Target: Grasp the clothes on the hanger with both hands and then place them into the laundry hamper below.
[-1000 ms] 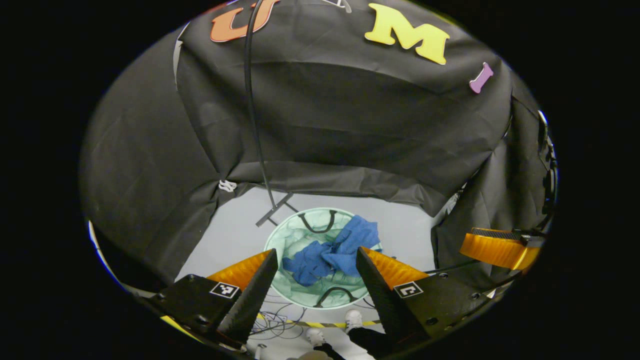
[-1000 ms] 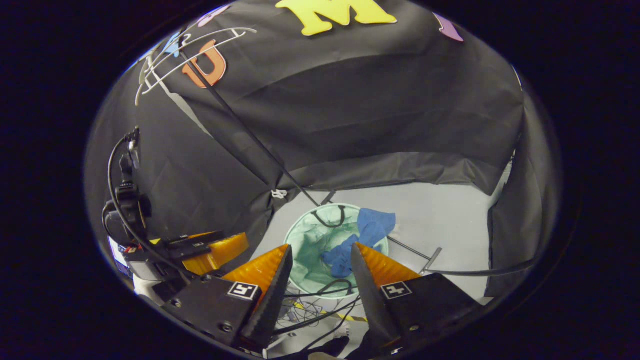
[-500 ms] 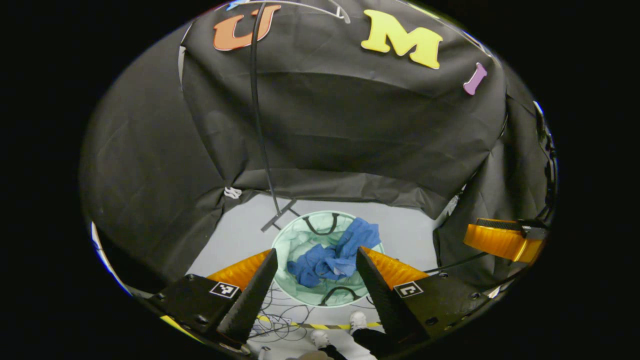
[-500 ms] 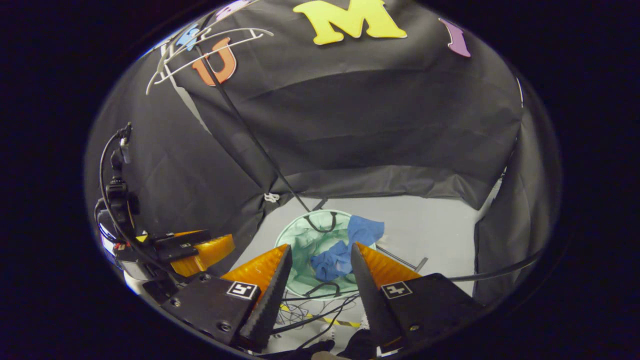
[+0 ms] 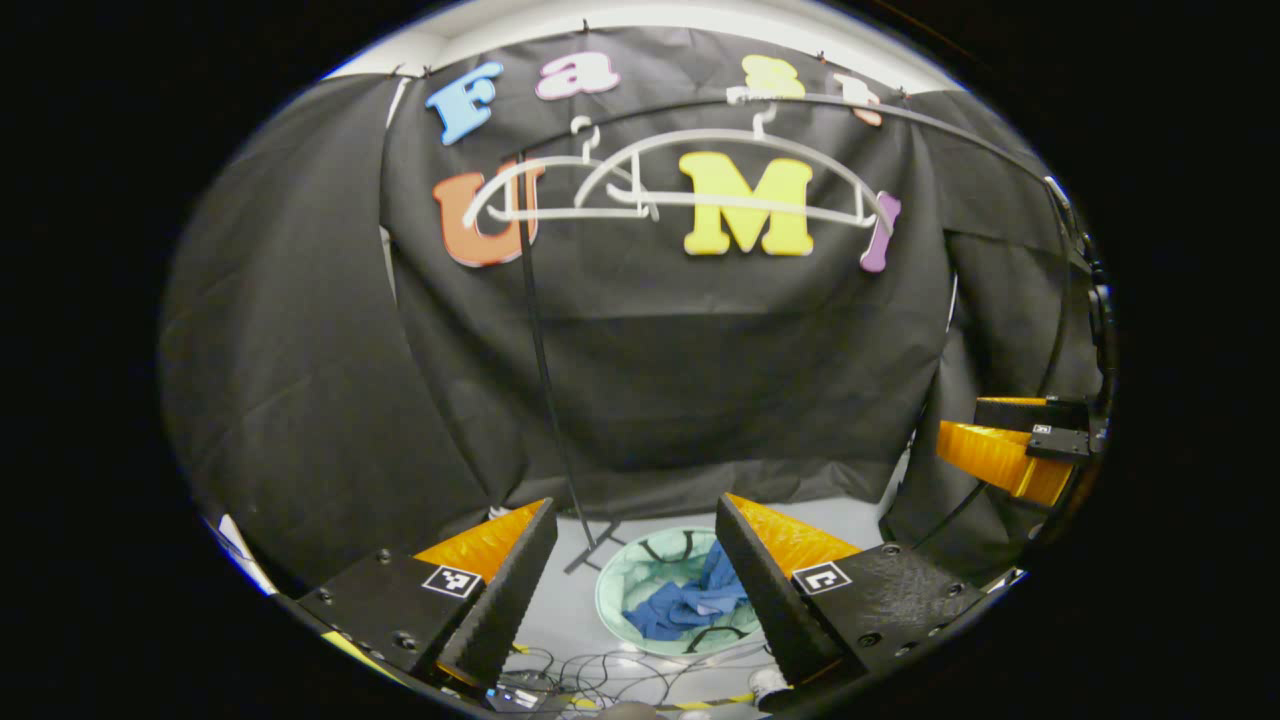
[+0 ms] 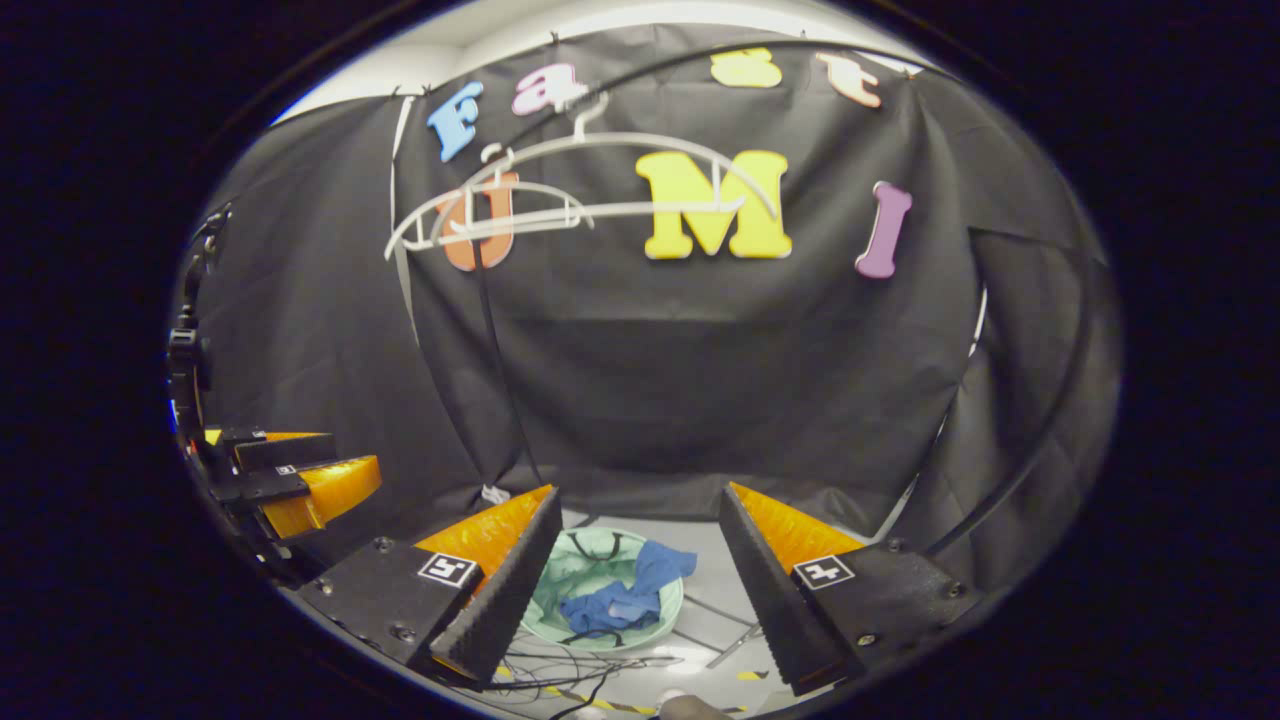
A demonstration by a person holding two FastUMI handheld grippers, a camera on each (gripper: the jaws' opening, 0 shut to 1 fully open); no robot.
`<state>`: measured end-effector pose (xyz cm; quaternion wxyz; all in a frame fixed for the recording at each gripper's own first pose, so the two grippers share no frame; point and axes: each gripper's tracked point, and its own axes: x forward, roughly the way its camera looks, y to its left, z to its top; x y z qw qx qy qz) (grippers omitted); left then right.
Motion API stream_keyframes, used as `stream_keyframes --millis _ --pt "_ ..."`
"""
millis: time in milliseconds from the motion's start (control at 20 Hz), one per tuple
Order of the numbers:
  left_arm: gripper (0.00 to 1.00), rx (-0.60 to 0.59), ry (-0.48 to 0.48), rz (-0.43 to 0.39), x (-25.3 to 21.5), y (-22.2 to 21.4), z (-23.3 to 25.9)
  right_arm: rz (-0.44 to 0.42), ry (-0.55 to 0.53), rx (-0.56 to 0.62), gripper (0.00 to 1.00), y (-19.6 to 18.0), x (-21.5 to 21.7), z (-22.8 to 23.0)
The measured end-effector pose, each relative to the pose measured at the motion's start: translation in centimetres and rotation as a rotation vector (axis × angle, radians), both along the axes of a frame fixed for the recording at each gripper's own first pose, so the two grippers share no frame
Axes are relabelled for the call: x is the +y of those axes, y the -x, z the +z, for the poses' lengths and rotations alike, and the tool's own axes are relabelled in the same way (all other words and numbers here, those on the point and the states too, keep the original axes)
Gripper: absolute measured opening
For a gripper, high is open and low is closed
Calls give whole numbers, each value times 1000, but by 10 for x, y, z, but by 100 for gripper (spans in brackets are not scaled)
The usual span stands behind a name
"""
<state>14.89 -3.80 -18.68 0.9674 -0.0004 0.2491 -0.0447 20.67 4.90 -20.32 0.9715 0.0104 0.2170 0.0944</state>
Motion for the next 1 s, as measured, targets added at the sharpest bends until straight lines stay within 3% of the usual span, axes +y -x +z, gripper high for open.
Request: stream_keyframes --millis 250,400,500,700,1000 --pt "100 -201 -12 28 19 29 84 -41 -17 -159 99 73 -28 78" --pt "95 -275 7 43 9 50 113 -69 -55 -244 100 104 -46 120" --pt "100 -318 -2 55 6 64 125 -82 -59 -295 100 120 -62 140" --pt "100 -370 -41 87 -12 90 158 -93 -62 -330 100 157 -100 161" --pt "100 -395 -11 172 -39 149 181 -91 -59 -369 100 188 -137 172"
